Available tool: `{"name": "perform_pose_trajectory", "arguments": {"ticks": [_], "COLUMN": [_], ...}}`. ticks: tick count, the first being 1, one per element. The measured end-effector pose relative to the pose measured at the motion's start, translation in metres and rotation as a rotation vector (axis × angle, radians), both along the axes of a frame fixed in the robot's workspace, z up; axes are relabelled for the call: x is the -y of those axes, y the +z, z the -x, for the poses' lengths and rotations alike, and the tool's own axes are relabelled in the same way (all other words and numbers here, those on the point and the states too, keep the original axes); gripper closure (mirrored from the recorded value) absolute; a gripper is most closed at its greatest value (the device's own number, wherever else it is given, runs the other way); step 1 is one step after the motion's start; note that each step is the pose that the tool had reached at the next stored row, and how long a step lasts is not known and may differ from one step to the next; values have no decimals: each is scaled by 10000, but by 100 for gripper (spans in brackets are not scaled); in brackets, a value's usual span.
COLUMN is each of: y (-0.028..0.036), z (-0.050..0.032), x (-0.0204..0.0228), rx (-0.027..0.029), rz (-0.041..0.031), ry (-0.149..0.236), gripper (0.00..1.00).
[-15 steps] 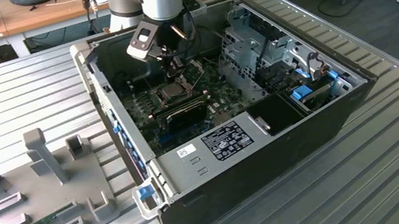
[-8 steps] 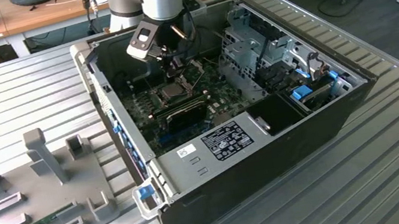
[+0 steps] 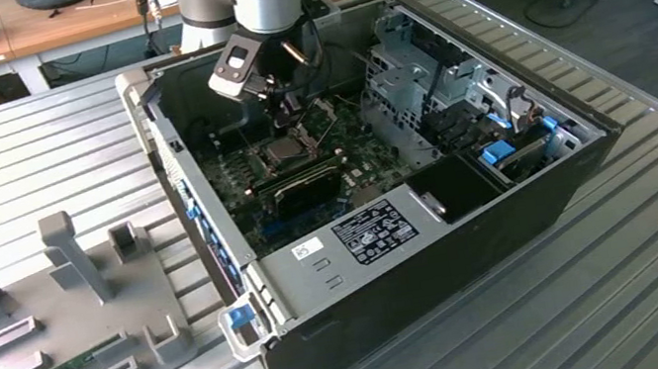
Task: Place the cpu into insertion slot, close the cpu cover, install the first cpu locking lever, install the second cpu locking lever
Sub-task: 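Place the cpu into insertion slot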
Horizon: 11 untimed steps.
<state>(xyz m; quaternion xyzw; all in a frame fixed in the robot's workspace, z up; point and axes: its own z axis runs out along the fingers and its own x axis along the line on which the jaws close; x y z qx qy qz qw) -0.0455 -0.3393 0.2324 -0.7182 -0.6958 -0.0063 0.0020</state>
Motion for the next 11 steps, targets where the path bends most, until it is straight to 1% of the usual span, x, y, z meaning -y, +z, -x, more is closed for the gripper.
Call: {"name": "perform_pose_trajectory", "arguments": {"ticks": [11], "y": [0], "z": [0], "x": [0], "rx": [-82], "rz": [0], "ry": [0], "gripper": [89]}}
